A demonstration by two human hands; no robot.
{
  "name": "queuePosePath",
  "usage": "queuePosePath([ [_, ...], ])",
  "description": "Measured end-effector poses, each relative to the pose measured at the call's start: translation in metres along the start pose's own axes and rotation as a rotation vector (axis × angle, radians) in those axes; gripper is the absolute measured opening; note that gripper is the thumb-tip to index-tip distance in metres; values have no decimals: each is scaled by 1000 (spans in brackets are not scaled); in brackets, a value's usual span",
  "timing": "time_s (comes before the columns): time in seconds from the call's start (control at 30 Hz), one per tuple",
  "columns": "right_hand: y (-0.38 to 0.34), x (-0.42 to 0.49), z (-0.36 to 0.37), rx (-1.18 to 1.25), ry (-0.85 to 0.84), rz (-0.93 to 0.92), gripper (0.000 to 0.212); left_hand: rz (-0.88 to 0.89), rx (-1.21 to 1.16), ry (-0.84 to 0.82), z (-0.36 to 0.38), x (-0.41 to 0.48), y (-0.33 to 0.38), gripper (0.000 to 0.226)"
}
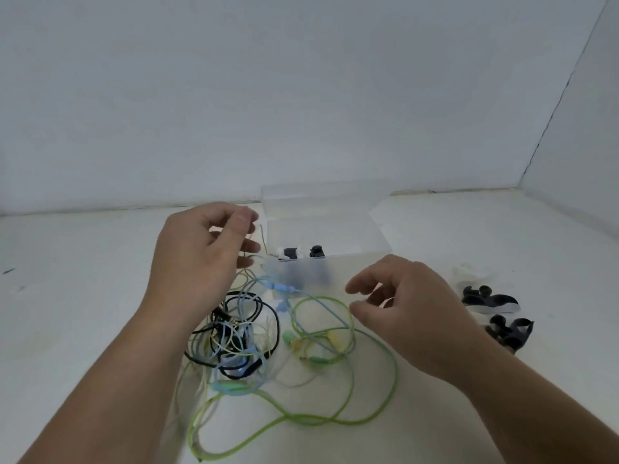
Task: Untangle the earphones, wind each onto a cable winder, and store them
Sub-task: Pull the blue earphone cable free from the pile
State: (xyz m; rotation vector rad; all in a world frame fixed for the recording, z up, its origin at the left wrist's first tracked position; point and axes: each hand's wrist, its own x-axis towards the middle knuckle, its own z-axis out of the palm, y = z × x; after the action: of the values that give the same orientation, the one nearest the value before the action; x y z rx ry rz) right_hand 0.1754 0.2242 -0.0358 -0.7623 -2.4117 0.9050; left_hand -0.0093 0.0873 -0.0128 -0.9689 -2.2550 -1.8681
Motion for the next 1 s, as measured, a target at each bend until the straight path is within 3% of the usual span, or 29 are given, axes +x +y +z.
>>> queuePosePath([
  [0.13,-14,-9,7,37,-39,-180,10,122,54,175,-12,6,-1,26],
  [0.23,-16,-13,17,-55,-163,-189,21,111,104,179,-18,9,-5,28],
  [0.33,-9,-9,19,-163,-199,-142,27,155,133,58,-11,2,1,27],
  [0.5,-9,-7,17,-251,-244,-139,8,205,102,-243,4,-12,7,7],
  [0.53,-9,-7,17,-230,-224,-143,6,186,106,-343,5,-14,8,13],
  [0.63,-10,-3,10,57,-96,-124,16,127,238,-651,10,-19,7,32],
  [0.7,-13,-1,1,494,-54,-75,15,157,393,-709,14,-20,5,26],
  [0.77,-16,1,-11,936,-24,-41,7,148,423,-673,14,-19,3,13],
  [0.83,-16,3,-26,1193,31,-27,7,148,448,-597,12,-16,3,13],
  [1.0,-7,7,-53,1278,99,-65,19,167,386,-471,8,-12,4,23],
])
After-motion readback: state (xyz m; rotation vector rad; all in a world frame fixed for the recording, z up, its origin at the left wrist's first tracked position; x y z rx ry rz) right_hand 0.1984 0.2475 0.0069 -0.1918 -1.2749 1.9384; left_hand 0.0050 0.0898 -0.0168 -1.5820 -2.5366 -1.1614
